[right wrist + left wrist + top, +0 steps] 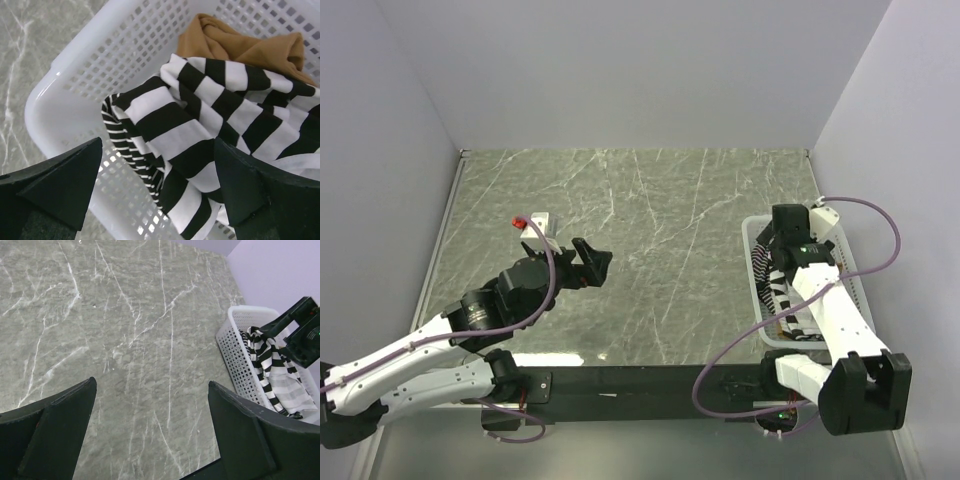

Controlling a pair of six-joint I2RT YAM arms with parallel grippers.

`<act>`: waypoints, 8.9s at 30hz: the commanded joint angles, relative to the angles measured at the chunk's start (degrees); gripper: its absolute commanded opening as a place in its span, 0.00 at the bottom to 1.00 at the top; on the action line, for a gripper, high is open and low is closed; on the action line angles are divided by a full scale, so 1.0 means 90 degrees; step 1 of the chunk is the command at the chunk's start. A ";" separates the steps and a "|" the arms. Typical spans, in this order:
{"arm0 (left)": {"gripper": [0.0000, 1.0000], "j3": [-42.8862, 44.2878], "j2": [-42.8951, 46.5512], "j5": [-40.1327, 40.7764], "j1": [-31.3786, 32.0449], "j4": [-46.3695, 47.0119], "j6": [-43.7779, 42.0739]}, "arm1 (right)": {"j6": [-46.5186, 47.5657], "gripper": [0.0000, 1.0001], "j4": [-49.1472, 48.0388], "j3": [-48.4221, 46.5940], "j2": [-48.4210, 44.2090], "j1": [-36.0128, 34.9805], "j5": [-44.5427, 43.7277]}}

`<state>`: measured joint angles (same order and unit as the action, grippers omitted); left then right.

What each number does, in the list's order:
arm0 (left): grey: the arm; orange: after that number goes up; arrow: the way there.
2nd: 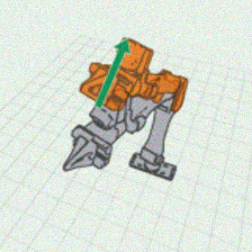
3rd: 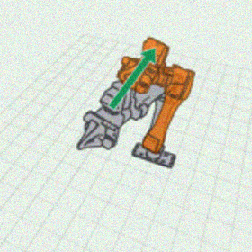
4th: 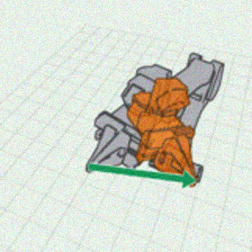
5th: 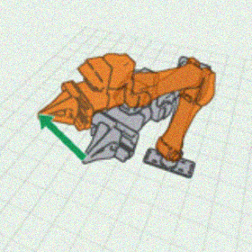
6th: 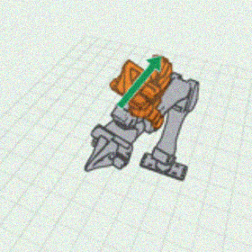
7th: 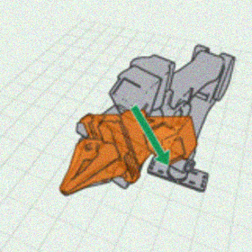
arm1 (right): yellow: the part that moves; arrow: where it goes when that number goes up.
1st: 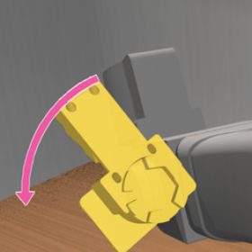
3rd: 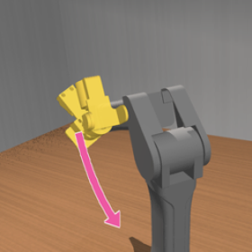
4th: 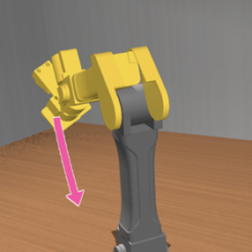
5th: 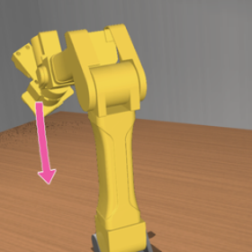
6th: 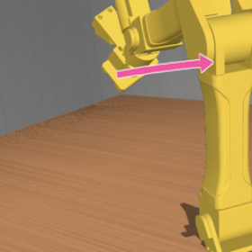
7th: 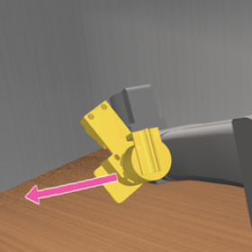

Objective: Fold and stack the tank tops
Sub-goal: Grab the tank top from the pile, then move the tank top to the center of the board, then flatten the tank top out

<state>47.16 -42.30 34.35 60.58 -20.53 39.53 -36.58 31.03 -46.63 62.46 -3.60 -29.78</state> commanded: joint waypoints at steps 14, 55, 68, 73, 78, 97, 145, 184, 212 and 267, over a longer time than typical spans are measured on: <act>0.99 -0.0054 0.0110 0.0099 0.0017 0.0153 -0.0066 | -0.0233 0.21 -0.0596 0.0797 -0.0367 0.0273 -0.0168; 0.81 -0.0608 -0.0348 0.1458 -0.0167 -0.1029 0.2402 | -0.0545 0.71 -0.1718 0.0814 -0.0944 -0.3769 0.2538; 0.75 -0.1949 -0.1021 -0.0066 -0.3321 0.0367 0.2337 | -0.1697 0.66 -0.2609 0.0468 0.1457 -0.6192 0.1057; 0.86 -0.1452 -0.2502 -0.0164 -0.3742 0.0768 0.2073 | -0.2273 0.68 -0.2325 0.0152 0.2190 -0.6124 0.0331; 0.80 -0.0945 -0.3686 -0.0164 -0.3762 0.1422 0.1625 | -0.2762 0.65 -0.2324 0.0435 0.2367 -0.5929 0.0222; 0.01 -0.1362 -0.4851 -0.1432 -0.3382 0.1852 0.1896 | -0.1425 0.24 -0.2043 -0.2069 0.4806 -0.3470 0.1980; 0.53 -0.1030 -0.2907 -0.0398 -0.5421 0.0689 0.1185 | -0.2312 0.58 -0.2364 0.0934 0.2171 -0.6299 0.1551; 0.52 -0.2076 -0.2058 -0.2353 -0.3607 0.0730 0.1555 | -0.0956 0.00 -0.0215 0.1256 -0.0650 -0.3791 0.0574; 0.43 -0.2242 -0.3023 -0.2224 -0.2620 0.0533 0.1624 | -0.0399 0.00 -0.0205 0.0846 -0.0817 -0.3028 0.1024; 0.01 0.6233 -0.3520 -0.2408 -0.4343 0.0571 -0.0037 | 0.0969 0.00 -0.1346 -0.6738 0.1922 -0.2287 0.3629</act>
<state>97.91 -69.91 22.72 29.36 -24.01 39.09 -29.30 27.99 -100.27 73.91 -26.70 -1.50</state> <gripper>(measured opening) 0.012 0.010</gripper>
